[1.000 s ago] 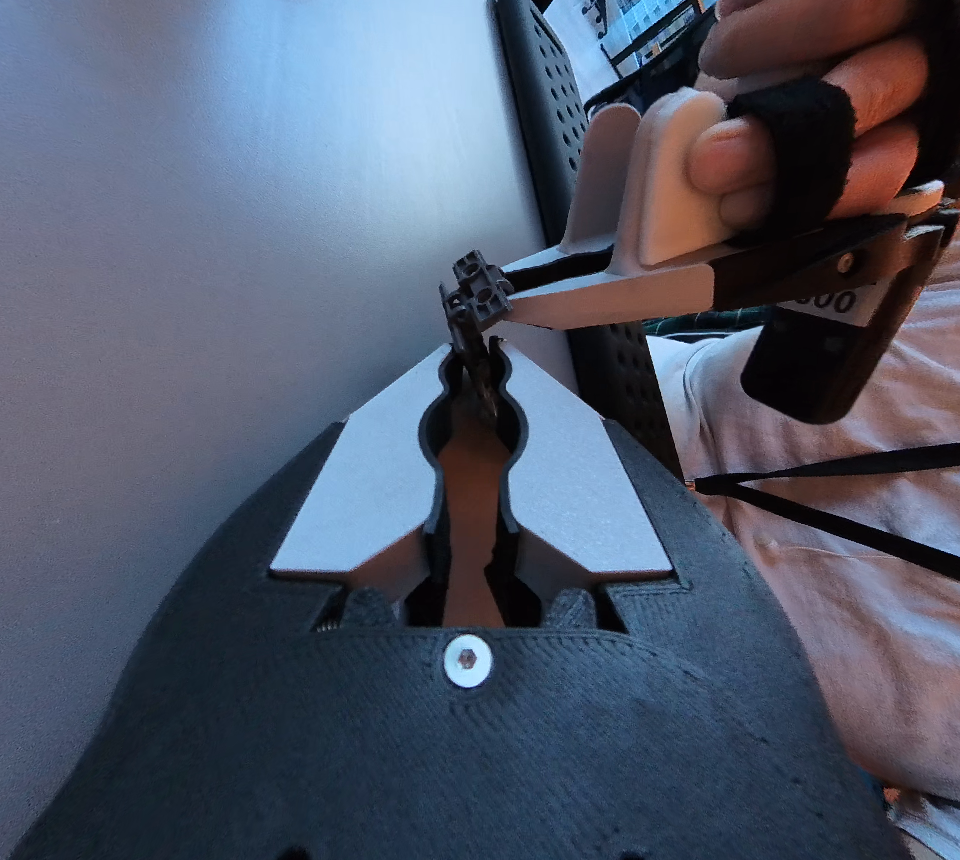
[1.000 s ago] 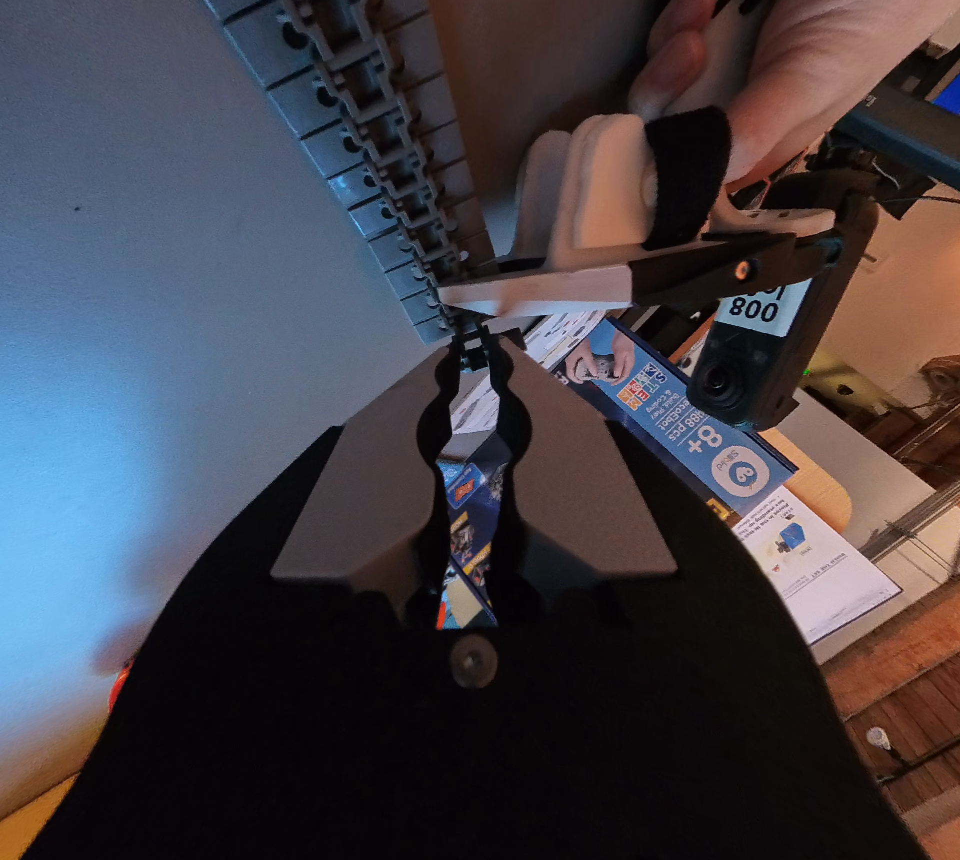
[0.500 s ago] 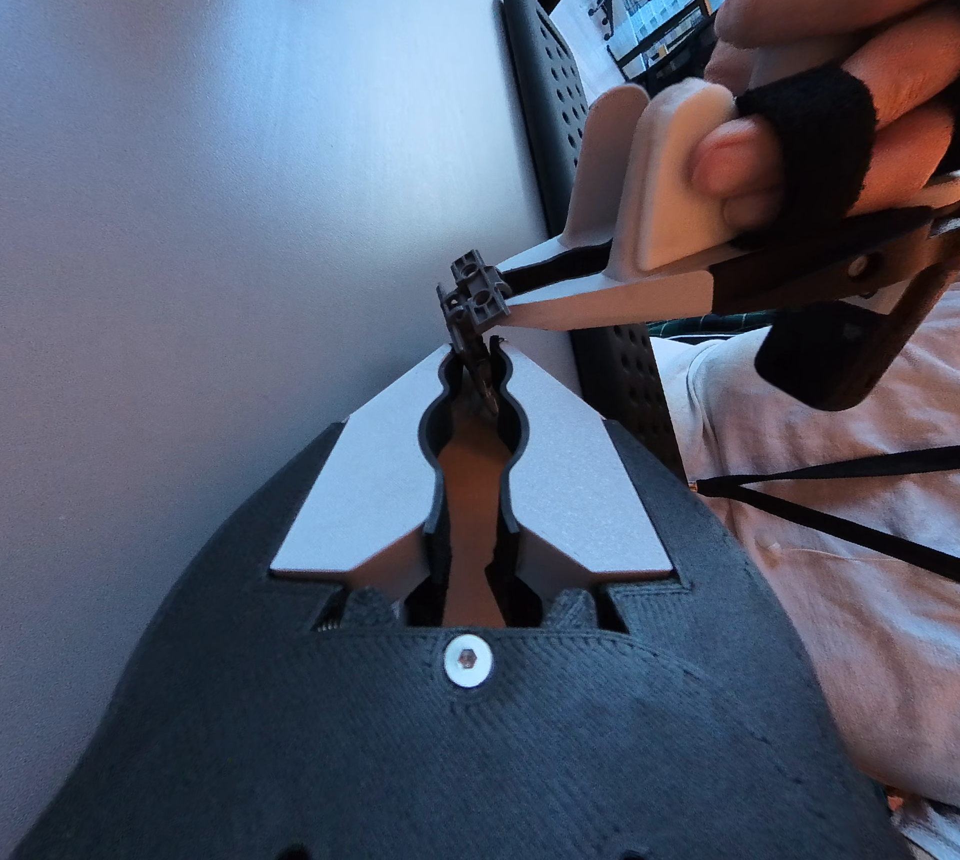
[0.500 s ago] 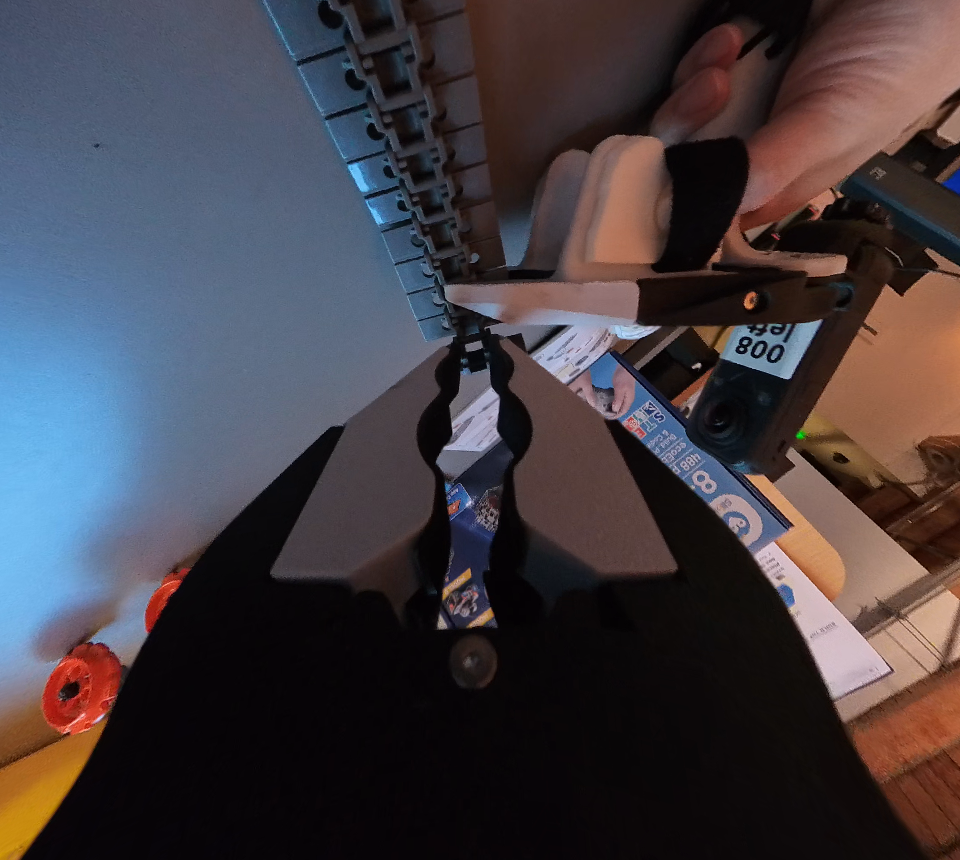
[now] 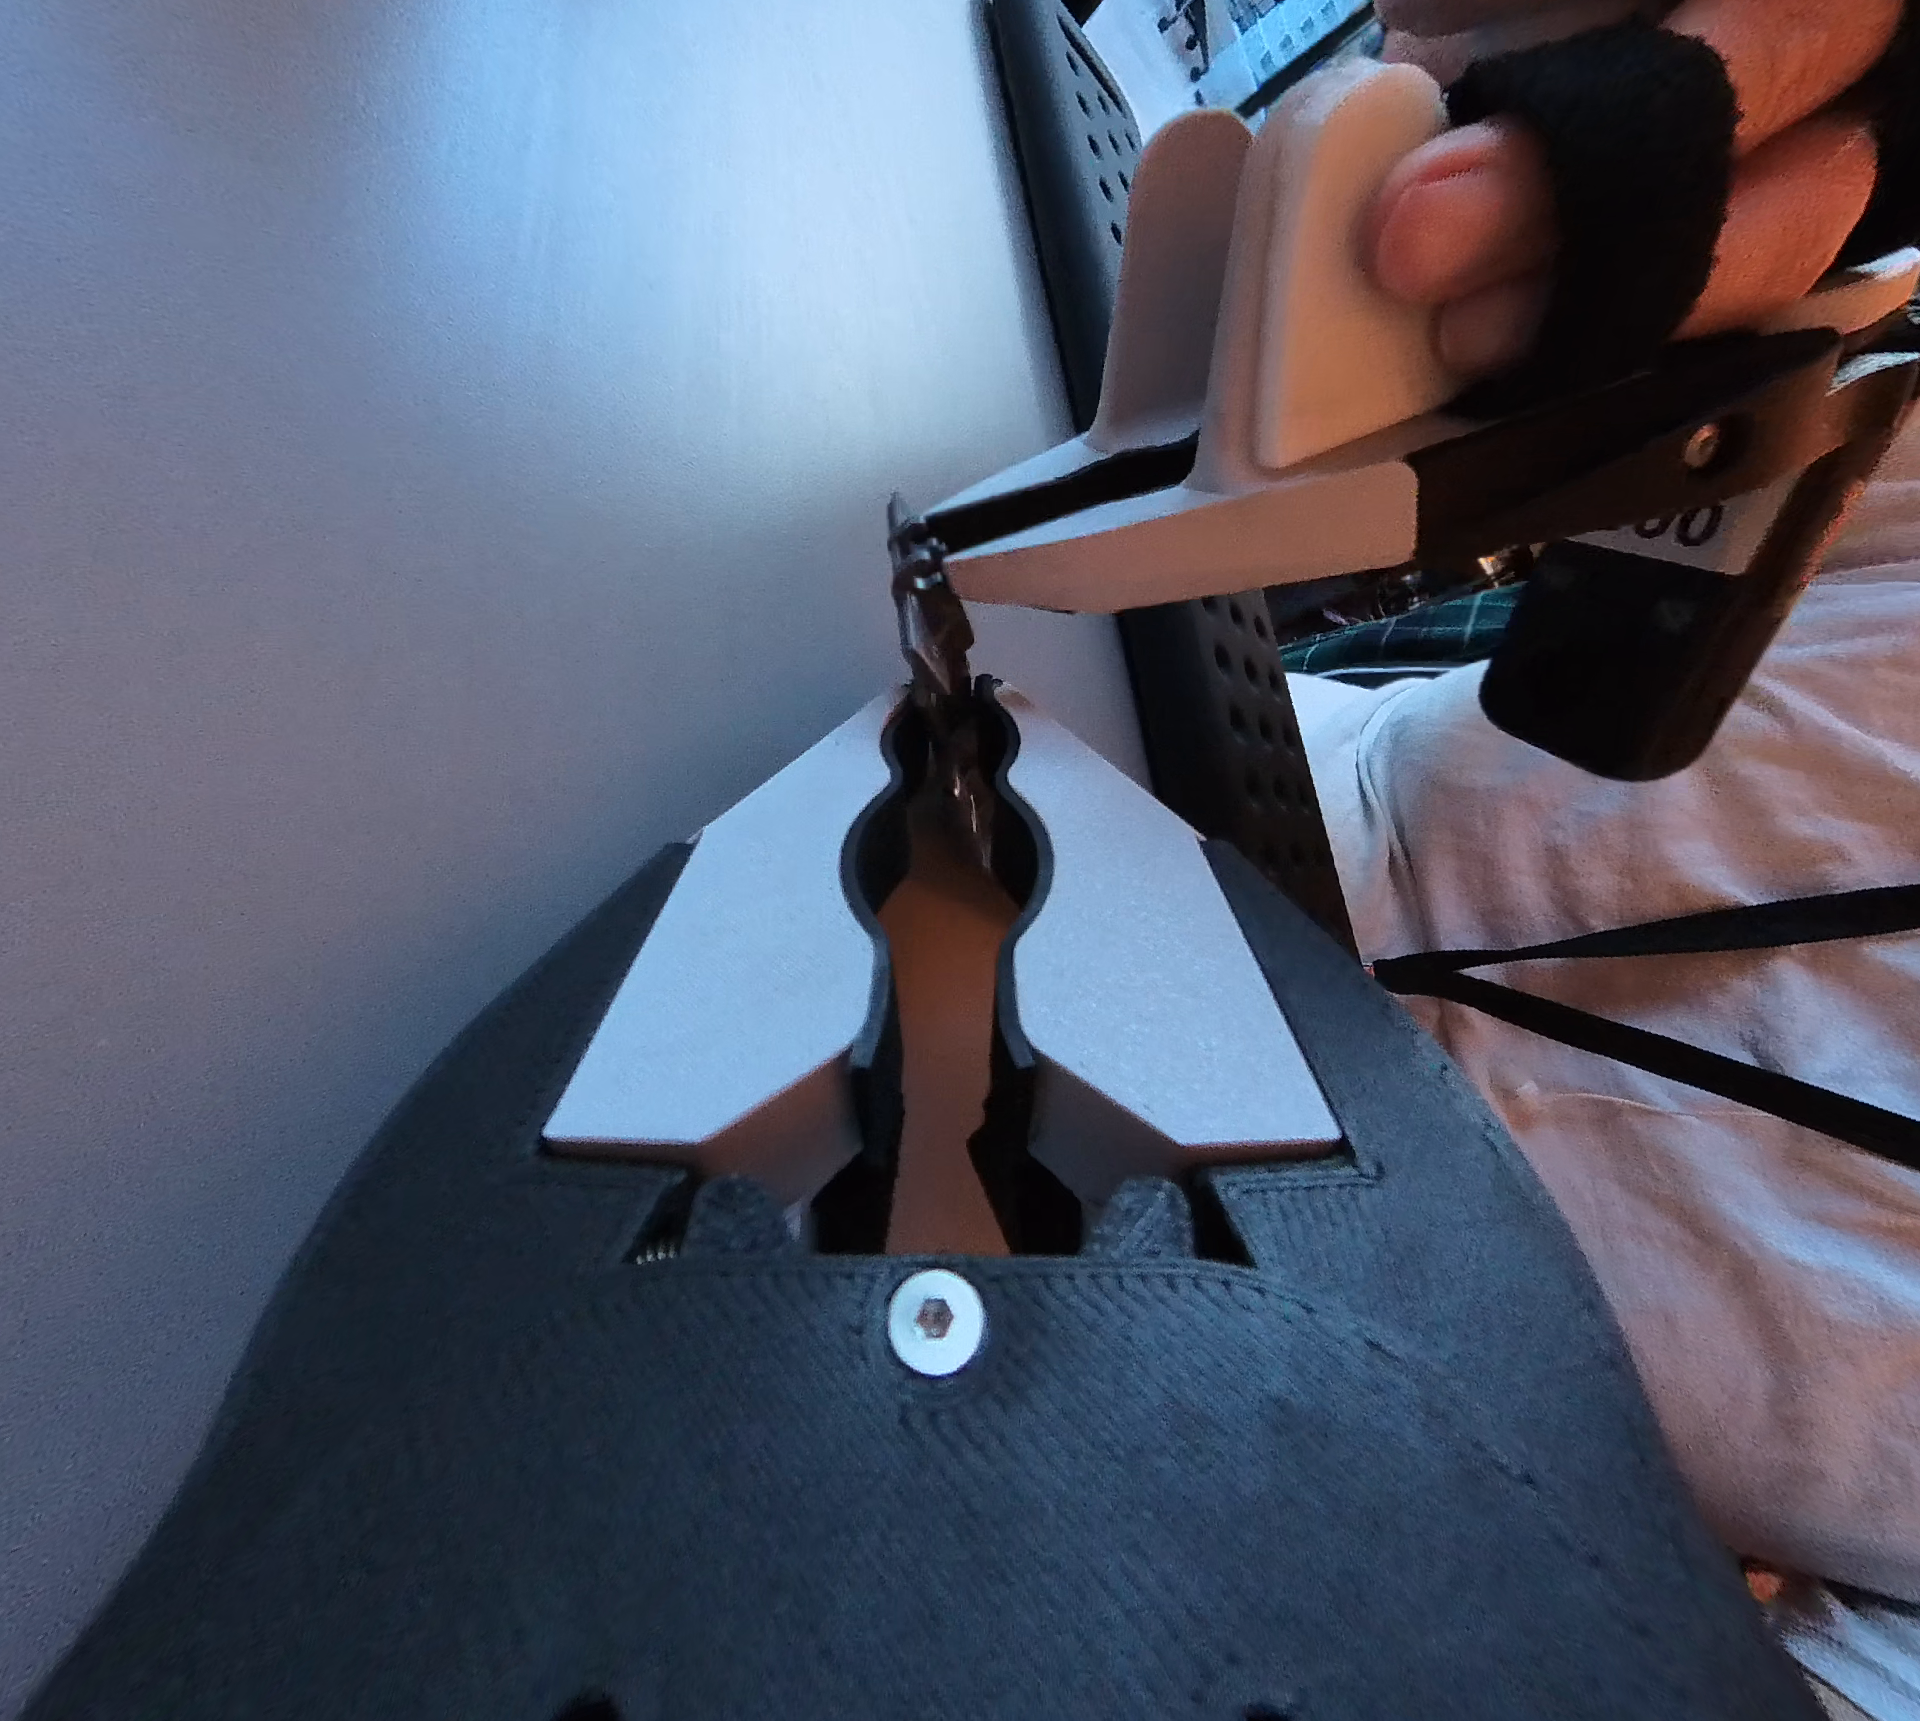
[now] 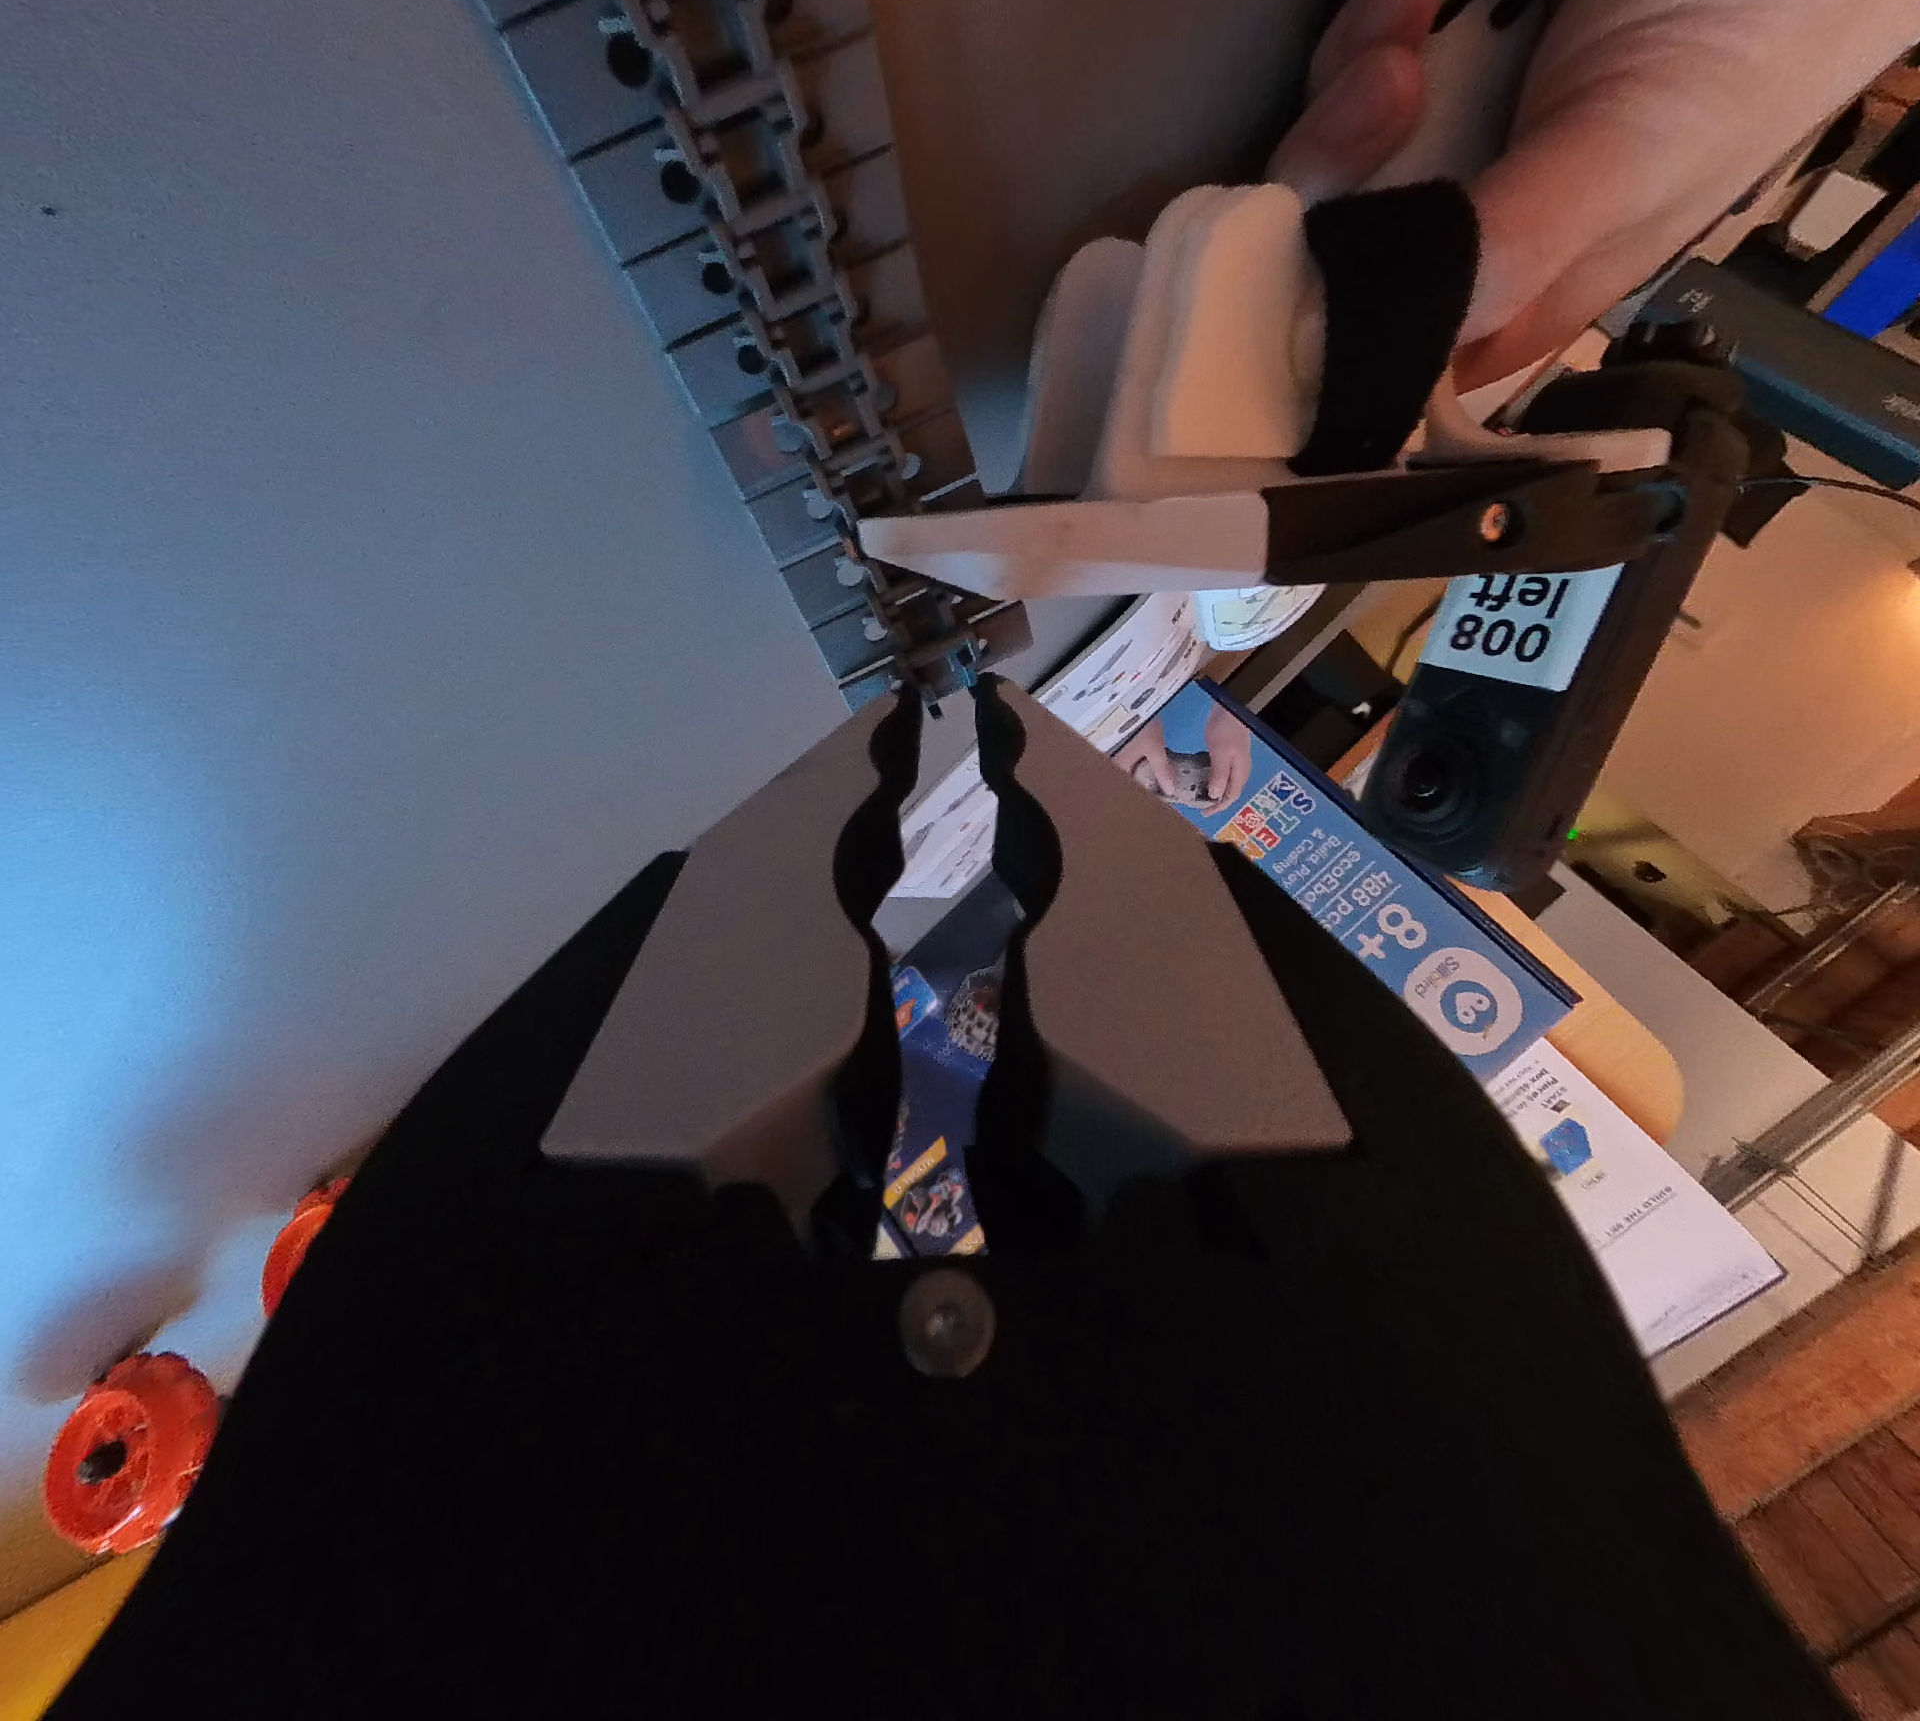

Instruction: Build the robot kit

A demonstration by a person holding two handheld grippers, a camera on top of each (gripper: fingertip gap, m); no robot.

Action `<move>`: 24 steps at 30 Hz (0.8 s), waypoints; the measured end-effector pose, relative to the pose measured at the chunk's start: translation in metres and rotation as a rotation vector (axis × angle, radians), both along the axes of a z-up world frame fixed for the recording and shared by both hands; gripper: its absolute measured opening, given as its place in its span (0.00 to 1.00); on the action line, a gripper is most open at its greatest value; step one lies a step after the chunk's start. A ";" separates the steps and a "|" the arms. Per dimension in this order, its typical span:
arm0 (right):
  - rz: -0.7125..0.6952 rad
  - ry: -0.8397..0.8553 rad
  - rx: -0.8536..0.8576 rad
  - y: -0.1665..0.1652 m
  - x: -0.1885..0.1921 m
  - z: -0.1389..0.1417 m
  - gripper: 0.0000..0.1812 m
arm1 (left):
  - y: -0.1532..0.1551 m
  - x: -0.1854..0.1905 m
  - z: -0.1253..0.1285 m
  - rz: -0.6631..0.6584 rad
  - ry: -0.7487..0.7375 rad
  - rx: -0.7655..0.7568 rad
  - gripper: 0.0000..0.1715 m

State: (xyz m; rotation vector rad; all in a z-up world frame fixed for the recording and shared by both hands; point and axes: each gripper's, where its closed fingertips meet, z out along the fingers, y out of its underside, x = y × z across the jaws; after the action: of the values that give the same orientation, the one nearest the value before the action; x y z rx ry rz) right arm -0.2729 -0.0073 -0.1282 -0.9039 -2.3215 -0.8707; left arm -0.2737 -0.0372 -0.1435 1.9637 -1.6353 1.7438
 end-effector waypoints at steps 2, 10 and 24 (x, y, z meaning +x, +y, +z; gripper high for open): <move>-0.008 0.025 0.001 0.000 0.000 0.001 0.05 | 0.000 0.000 0.000 -0.001 -0.001 -0.009 0.04; -0.035 0.080 -0.015 0.001 0.004 0.001 0.02 | 0.000 0.000 0.001 0.000 -0.003 -0.017 0.03; -0.304 0.405 -0.173 0.013 0.019 0.012 0.02 | -0.008 -0.009 0.003 -0.044 -0.007 -0.036 0.04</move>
State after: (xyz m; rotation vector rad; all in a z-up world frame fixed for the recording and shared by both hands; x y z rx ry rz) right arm -0.2539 0.0061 -0.1159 -1.3914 -1.9570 -0.5382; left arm -0.2829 -0.0448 -0.1408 1.8945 -1.6248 1.7532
